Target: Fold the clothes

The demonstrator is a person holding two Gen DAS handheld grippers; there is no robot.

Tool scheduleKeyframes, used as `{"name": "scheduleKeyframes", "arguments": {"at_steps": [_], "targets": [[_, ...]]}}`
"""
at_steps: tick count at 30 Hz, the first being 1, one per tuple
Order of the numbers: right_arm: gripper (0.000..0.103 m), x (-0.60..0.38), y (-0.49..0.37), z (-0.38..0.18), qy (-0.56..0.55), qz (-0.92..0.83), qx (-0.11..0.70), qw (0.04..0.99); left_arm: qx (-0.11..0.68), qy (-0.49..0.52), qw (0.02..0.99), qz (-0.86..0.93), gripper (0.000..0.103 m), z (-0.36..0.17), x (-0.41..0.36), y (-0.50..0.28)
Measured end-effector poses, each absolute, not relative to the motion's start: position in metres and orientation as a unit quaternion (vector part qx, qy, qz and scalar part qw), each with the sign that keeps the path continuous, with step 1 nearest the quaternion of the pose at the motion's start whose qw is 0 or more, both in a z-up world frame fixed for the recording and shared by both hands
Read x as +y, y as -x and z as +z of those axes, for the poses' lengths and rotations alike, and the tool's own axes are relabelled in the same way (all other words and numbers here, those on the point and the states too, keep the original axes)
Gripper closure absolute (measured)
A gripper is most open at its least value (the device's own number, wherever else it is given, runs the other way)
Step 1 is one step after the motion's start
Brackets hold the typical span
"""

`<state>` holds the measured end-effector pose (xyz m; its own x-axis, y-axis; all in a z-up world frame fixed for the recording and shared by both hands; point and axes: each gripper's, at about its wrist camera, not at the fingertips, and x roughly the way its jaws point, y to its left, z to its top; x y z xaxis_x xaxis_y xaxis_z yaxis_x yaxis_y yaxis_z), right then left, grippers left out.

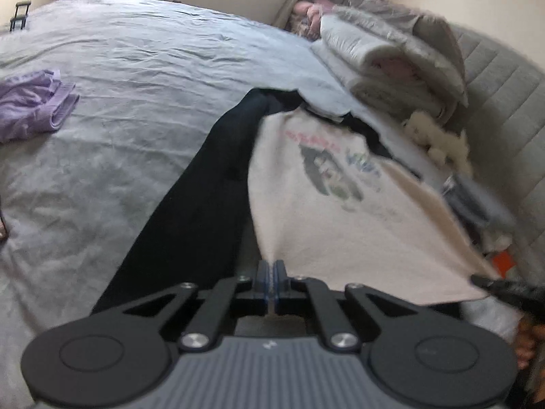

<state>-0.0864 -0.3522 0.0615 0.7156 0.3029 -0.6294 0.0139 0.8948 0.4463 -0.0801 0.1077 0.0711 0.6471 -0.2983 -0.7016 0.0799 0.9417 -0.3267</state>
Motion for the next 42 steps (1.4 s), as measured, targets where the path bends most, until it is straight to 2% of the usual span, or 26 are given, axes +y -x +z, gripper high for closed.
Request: {"name": "scheduleKeyframes", "arguments": {"at_steps": [1, 5, 8, 11, 13, 14, 18, 21, 22, 28, 29, 31, 32, 34, 35, 40, 41, 42], "targets": [[0.096, -0.350, 0.085, 0.060, -0.213, 0.091, 0.375, 0.898, 0.408, 0.116, 0.900, -0.101, 0.100, 0.070, 0.104, 0.080], [0.084, -0.334, 0.088, 0.062, -0.174, 0.150, 0.383, 0.895, 0.411, 0.084, 0.904, -0.082, 0.098, 0.067, 0.106, 0.077], [0.049, -0.340, 0.094, 0.069, -0.169, 0.128, 0.355, 0.910, 0.412, 0.066, 0.907, -0.059, 0.092, 0.064, 0.110, 0.075], [0.048, -0.366, 0.094, 0.068, -0.232, 0.111, 0.347, 0.902, 0.412, 0.047, 0.909, -0.036, 0.087, 0.061, 0.114, 0.073], [0.048, -0.371, 0.091, 0.062, -0.241, 0.089, 0.364, 0.895, 0.412, 0.035, 0.910, -0.021, 0.063, 0.059, 0.117, 0.072], [0.048, -0.370, 0.089, 0.059, -0.232, 0.076, 0.377, 0.894, 0.412, 0.029, 0.911, -0.013, 0.060, 0.058, 0.118, 0.071], [0.048, -0.355, 0.084, 0.048, -0.166, 0.049, 0.414, 0.894, 0.412, -0.006, 0.911, 0.014, 0.057, 0.053, 0.120, 0.069], [0.048, -0.345, 0.081, 0.042, -0.130, 0.052, 0.426, 0.894, 0.411, -0.061, 0.909, 0.027, 0.042, 0.044, 0.110, 0.068], [0.048, -0.341, 0.080, 0.040, -0.122, 0.051, 0.426, 0.895, 0.410, -0.080, 0.908, 0.031, 0.042, 0.041, 0.107, 0.068], [0.048, -0.315, 0.092, 0.049, -0.062, 0.131, 0.403, 0.904, 0.404, -0.128, 0.905, 0.026, 0.042, 0.032, 0.095, 0.068], [0.048, -0.311, 0.095, 0.051, -0.048, 0.132, 0.396, 0.907, 0.405, -0.128, 0.905, 0.024, 0.045, 0.032, 0.094, 0.068], [0.048, -0.311, 0.093, 0.049, -0.047, 0.134, 0.402, 0.904, 0.407, -0.127, 0.904, 0.019, 0.066, 0.032, 0.092, 0.068], [0.048, -0.312, 0.091, 0.046, -0.047, 0.128, 0.412, 0.901, 0.408, -0.126, 0.904, 0.017, 0.072, 0.032, 0.091, 0.068], [0.048, -0.310, 0.090, 0.042, -0.034, 0.123, 0.428, 0.895, 0.410, -0.125, 0.904, 0.012, 0.098, 0.032, 0.089, 0.068], [0.048, -0.306, 0.092, 0.042, -0.024, 0.133, 0.428, 0.894, 0.410, -0.125, 0.903, 0.009, 0.101, 0.032, 0.088, 0.068], [0.051, -0.281, 0.106, 0.039, 0.042, 0.192, 0.425, 0.884, 0.410, -0.110, 0.905, 0.008, 0.101, 0.037, 0.095, 0.066], [0.059, -0.278, 0.108, 0.038, 0.058, 0.193, 0.423, 0.883, 0.410, -0.107, 0.906, 0.006, 0.100, 0.039, 0.096, 0.065], [0.075, -0.275, 0.110, 0.037, 0.072, 0.193, 0.421, 0.883, 0.410, -0.104, 0.906, 0.005, 0.097, 0.040, 0.098, 0.065]]}}
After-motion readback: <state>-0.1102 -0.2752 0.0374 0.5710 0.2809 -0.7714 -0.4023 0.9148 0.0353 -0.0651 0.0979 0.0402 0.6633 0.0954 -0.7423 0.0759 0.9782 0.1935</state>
